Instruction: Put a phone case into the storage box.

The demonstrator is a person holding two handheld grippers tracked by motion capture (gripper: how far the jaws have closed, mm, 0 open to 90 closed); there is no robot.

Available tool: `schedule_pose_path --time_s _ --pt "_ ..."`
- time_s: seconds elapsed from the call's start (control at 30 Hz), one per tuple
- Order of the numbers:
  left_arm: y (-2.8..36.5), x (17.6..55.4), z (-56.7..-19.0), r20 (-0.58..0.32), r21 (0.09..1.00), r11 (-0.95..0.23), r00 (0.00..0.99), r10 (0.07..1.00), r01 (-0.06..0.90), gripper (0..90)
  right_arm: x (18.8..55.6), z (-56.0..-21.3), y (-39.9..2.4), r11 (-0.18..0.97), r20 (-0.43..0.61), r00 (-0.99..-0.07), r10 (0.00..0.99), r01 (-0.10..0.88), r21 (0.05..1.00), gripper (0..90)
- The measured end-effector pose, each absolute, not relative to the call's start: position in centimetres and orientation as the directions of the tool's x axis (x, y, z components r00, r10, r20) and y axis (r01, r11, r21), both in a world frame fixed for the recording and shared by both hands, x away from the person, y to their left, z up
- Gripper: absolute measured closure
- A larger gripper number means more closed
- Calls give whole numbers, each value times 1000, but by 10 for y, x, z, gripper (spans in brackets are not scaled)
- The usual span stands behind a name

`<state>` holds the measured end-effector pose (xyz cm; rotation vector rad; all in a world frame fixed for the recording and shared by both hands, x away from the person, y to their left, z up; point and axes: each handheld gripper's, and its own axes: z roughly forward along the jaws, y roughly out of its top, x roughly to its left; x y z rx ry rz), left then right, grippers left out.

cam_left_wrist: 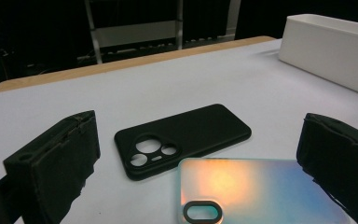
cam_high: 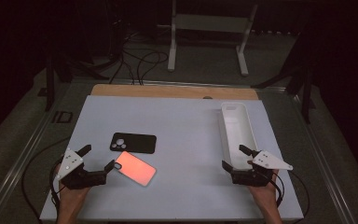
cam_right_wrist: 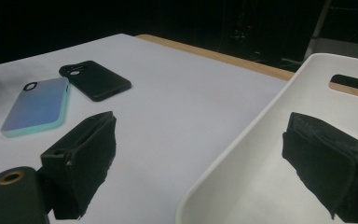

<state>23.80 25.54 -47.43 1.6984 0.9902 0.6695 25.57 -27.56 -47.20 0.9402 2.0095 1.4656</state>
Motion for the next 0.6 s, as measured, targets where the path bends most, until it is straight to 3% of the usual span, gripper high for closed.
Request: schedule_pose_path --time_s 0.6 --pt "257 237 -475 -24 944 -143 494 869 299 0 257 -473 -273 197 17 -651 759 254 947 96"
